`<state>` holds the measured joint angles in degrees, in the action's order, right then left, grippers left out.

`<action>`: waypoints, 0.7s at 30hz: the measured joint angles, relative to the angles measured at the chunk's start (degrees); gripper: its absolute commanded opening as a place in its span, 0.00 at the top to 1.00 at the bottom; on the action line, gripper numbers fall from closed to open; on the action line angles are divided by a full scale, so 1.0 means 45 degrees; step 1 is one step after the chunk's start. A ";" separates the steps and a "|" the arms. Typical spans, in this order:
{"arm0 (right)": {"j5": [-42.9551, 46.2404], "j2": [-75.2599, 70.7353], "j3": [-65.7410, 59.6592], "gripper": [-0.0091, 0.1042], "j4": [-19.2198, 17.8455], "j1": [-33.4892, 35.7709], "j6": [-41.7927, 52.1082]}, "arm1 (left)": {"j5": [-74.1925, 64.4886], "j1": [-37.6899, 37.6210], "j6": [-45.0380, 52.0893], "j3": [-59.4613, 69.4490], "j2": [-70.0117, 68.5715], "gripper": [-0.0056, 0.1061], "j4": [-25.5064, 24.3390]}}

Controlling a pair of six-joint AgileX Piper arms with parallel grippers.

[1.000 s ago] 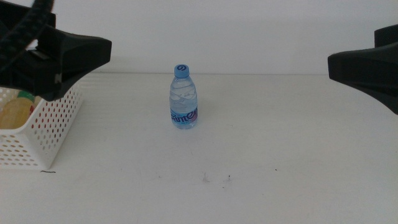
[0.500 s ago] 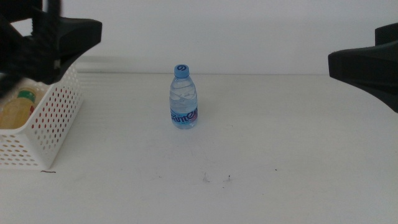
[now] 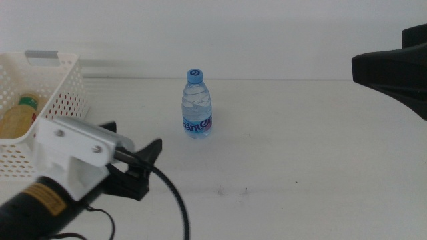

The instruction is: Use arms to grab the bottles and put them into the dustbin to the left of the table.

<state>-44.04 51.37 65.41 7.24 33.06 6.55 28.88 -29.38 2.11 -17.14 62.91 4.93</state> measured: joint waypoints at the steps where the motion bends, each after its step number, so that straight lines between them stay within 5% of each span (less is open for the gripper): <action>1: 0.0000 0.0000 0.0000 0.12 0.0000 0.0000 0.0000 | 0.0154 -0.0017 -0.0035 0.0036 0.0336 0.11 0.0060; 21: 0.0000 0.0000 0.0000 0.12 0.0000 0.0000 0.0000 | 0.8702 -0.0048 -0.1941 -0.2404 1.0206 0.11 0.0208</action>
<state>-44.04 51.37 65.41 7.24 33.06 6.55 68.04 -29.60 -6.62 -27.96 108.84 5.87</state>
